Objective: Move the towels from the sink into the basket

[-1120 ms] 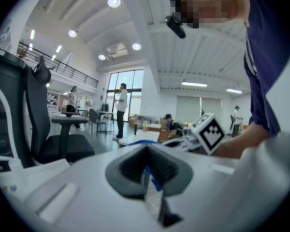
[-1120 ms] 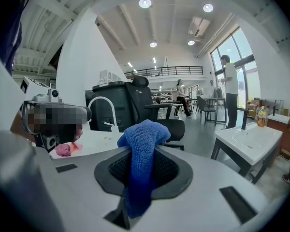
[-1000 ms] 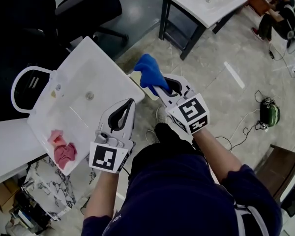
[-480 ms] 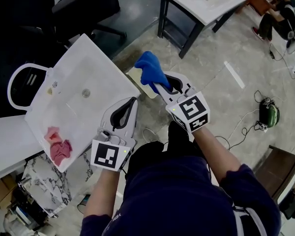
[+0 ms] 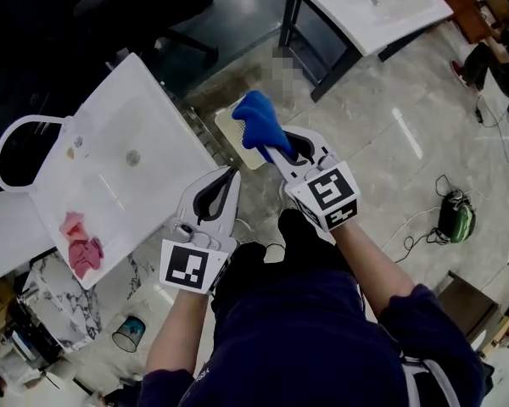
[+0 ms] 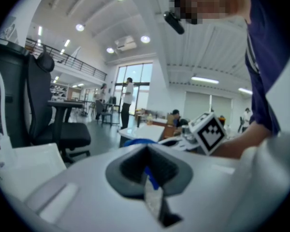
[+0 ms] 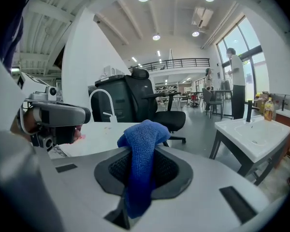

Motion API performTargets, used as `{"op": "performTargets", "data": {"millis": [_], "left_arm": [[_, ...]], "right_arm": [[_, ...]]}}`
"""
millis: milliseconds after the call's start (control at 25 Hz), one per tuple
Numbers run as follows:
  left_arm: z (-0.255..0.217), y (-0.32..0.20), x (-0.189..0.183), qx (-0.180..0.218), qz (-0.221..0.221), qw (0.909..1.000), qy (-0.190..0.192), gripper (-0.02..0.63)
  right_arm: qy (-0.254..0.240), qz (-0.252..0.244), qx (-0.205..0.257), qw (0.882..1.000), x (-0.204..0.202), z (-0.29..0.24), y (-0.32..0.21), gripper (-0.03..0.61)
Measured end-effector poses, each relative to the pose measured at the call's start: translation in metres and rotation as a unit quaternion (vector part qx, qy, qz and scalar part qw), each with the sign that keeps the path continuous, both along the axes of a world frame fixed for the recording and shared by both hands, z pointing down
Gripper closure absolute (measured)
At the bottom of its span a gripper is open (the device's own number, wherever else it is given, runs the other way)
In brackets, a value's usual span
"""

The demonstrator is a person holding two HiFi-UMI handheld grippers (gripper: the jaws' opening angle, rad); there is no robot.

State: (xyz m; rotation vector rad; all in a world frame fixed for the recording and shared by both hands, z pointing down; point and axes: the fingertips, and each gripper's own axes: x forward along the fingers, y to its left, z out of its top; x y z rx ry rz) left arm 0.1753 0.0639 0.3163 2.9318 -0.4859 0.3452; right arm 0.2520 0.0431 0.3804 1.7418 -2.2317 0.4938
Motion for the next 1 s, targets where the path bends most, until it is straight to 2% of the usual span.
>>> {"op": "performTargets", "data": {"millis": [120,320,440,1000], "left_arm": [[0.015,-0.010,0.024,-0.008,-0.027,0.9996,0.003,0.611],[0.053,-0.019,0.047,-0.022,-0.054,0.9980,-0.027,0.611],[0.066,-0.027,0.065,-0.032,-0.072,0.9968,-0.014,0.611],[0.186,-0.034,0.091,-0.046,-0.060,0.9966,-0.033,0.611]], "right_arm": [[-0.003,-0.018,-0.009,1.000,0.019,0.019,-0.011,0.506],[-0.009,-0.051,-0.027,0.998,0.046,0.058,-0.027,0.506],[-0.012,-0.065,-0.037,0.997,0.058,0.082,-0.036,0.506],[-0.021,-0.071,-0.061,0.995,0.071,0.227,-0.064,0.506]]}}
